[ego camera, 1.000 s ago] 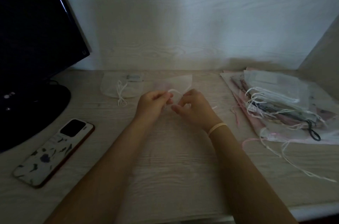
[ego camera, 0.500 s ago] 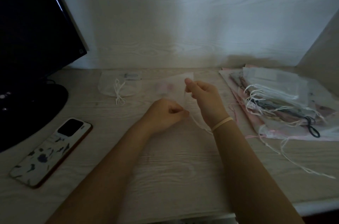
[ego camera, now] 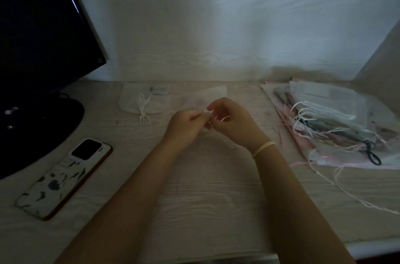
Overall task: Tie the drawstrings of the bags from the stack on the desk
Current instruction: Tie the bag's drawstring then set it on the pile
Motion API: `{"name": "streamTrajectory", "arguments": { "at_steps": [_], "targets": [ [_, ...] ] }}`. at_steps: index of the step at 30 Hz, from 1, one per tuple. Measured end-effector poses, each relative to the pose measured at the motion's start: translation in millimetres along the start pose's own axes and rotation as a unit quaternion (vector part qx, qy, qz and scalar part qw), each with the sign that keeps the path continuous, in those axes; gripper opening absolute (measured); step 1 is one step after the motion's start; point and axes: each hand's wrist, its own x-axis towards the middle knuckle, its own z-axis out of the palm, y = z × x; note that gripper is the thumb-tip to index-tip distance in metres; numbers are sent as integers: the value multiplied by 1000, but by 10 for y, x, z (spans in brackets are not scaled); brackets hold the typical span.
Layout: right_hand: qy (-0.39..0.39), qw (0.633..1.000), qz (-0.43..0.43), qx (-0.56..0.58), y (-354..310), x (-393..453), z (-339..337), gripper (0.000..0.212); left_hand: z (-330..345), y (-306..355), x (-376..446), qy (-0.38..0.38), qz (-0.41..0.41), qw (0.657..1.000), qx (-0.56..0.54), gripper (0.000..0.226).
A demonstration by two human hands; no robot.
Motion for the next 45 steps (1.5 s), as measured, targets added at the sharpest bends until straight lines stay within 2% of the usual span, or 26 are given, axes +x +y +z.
{"name": "streamTrajectory", "arguments": {
  "at_steps": [4,7,12,13,17,22,30,32,36,39,42,45],
  "targets": [
    [-2,998,5,-63,65,4,43,18,-18,-26,20,2,43,998,39,25],
    [3,996,28,-83,55,8,34,14,-16,-18,13,8,28,999,17,33],
    [-9,985,134,106,-55,-8,-1,15,-36,27,16,14,-15,996,-91,24],
    [-7,985,137,107,-66,-13,-16,11,-44,36,8,15,-20,993,-118,22],
    [-5,986,115,117,-86,-39,-57,24,-71,40,-13,15,-24,976,-215,18],
    [-8,982,102,157,-95,-52,-43,25,-94,33,-22,6,-1,972,-235,17],
    [-18,962,96,254,-83,-43,-18,12,-84,69,-29,28,-36,982,-185,16],
    [-28,969,88,230,-82,-46,-1,12,-80,63,-31,30,-52,976,-208,15],
    [-14,991,89,102,-24,-19,53,15,-80,46,-2,10,-95,947,-307,13],
    [5,992,100,81,23,7,44,23,-80,31,16,-14,-102,929,-354,14],
    [0,995,90,48,21,-3,54,29,-77,15,25,-32,-90,937,-335,15],
    [0,997,76,3,4,-8,57,24,-81,-5,36,-40,-80,943,-322,16]
  ]
}}
